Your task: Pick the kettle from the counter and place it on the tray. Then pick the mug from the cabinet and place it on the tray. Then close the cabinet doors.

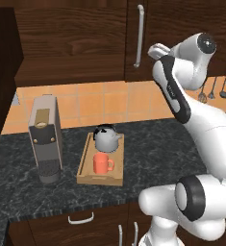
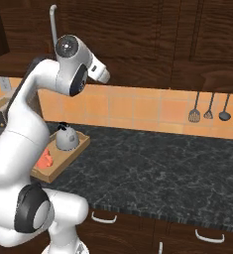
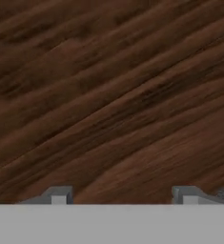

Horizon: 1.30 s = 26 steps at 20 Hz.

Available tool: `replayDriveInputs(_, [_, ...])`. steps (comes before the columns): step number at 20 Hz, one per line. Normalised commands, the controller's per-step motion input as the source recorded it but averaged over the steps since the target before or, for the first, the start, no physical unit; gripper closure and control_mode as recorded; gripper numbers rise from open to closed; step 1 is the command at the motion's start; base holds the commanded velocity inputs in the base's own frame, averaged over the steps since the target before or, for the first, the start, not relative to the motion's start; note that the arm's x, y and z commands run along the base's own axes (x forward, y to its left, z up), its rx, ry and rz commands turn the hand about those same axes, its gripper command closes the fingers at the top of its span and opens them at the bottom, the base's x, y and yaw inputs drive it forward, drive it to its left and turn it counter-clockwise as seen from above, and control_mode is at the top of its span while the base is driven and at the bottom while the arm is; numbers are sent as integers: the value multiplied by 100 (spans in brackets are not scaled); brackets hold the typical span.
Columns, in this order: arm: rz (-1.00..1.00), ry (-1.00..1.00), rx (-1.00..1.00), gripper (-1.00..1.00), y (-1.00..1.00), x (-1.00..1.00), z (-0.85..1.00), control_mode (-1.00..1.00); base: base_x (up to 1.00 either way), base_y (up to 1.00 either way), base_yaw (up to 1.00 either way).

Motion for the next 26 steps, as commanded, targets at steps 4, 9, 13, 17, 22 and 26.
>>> replayDriveInputs(4, [-5, 1, -1, -100, 1, -27, -12, -100, 0, 0, 0])
replayDriveInputs(9, [7, 1, -1, -100, 6, -81, 0, -100, 0, 0, 0])
replayDriveInputs(13, [22, 0, -11, -100, 22, -72, 0, -100, 0, 0, 0])
replayDriveInputs(17, [31, 0, -9, -100, 17, -59, 0, -100, 0, 0, 0])
replayDriveInputs(22, [32, 0, -9, -100, 21, -34, 0, -100, 0, 0, 0])
replayDriveInputs(26, [37, 0, -14, -100, 35, -32, 0, -100, 0, 0, 0])
